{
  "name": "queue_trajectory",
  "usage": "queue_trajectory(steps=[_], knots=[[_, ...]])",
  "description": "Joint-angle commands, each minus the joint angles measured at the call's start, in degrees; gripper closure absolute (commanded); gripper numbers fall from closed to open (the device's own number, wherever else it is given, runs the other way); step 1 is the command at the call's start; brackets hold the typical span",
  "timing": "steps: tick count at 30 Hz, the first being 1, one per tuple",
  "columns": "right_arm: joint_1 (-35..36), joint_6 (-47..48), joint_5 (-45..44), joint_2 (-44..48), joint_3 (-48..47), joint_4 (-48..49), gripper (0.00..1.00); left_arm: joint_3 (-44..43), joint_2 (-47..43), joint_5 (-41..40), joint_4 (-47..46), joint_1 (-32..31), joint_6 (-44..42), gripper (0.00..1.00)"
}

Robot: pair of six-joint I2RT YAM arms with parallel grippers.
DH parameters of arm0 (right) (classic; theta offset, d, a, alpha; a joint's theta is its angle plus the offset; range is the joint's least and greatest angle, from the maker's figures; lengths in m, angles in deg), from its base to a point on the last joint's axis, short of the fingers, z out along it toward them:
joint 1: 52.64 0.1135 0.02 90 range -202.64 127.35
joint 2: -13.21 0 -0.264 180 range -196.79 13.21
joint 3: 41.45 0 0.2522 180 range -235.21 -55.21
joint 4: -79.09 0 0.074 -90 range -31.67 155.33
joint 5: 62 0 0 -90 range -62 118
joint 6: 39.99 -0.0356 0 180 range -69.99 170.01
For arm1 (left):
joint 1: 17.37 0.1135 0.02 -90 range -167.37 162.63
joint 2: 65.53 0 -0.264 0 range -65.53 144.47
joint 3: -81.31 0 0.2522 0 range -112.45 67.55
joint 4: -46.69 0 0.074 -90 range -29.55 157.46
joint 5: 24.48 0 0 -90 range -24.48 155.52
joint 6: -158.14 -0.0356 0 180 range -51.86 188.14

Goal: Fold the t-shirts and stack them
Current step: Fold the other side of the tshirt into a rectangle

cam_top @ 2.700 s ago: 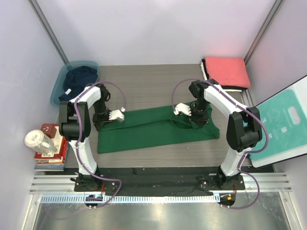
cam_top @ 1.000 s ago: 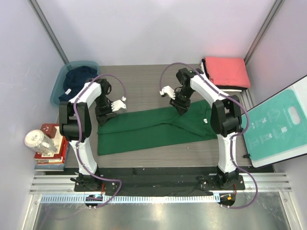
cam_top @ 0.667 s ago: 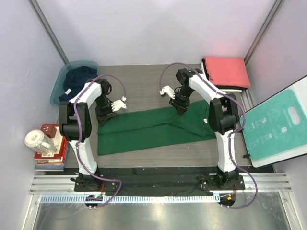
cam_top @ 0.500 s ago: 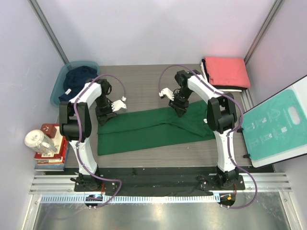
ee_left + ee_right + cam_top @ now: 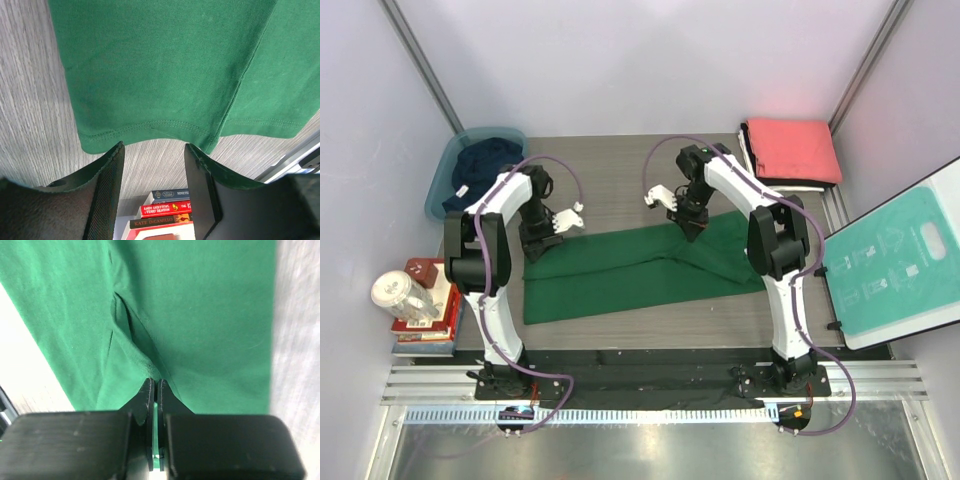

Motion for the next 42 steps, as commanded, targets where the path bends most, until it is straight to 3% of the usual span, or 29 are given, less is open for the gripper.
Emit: queue_trajectory(steps=[1, 10, 16, 19, 20, 23, 28, 31, 37, 42], knots=[[1.9, 3.3, -0.3, 2.4, -4.4, -10.9, 0.99, -0.6, 0.6, -0.1, 0.0, -0.2, -1.9, 0.48], [6.0, 6.8, -4.0, 10.4, 9.1, -11.0, 0.98, -1.0, 1.5, -0.2, -0.1, -0.1, -3.9, 0.48], [8.7, 4.2, -2.0, 13.5, 14.7, -11.0, 0.95, -0.1, 1.7, -0.4, -0.2, -0.1, -5.6, 0.48], [9.8, 2.3, -0.5, 15.7, 17.8, -10.9, 0.82, -0.6, 2.1, -0.4, 0.1, -0.1, -6.1, 0.47], [10.3, 1.9, 0.0, 16.2, 18.5, -11.0, 0.68, -0.7, 2.2, -0.5, 0.1, -0.1, -6.2, 0.47], [10.4, 2.1, 0.0, 17.7, 20.3, -11.1, 0.53, -0.6, 2.3, -0.6, 0.2, -0.1, -6.7, 0.47], [9.8, -0.3, -1.4, 19.0, 19.2, -9.9, 0.52, -1.4, 2.7, -0.4, 0.5, -0.4, -6.8, 0.47], [5.9, -3.8, -4.3, 18.7, 18.6, -3.4, 0.53, -2.3, 2.9, -0.2, 0.5, -0.8, -6.3, 0.47], [-3.2, -2.4, -4.3, 13.1, 13.4, -1.6, 0.52, -3.1, 2.7, -0.4, 0.7, -1.6, -5.1, 0.47], [-4.5, 1.3, -5.1, 11.9, 14.9, 1.0, 0.50, -3.9, 2.5, -1.0, 1.2, -1.6, -4.3, 0.47]])
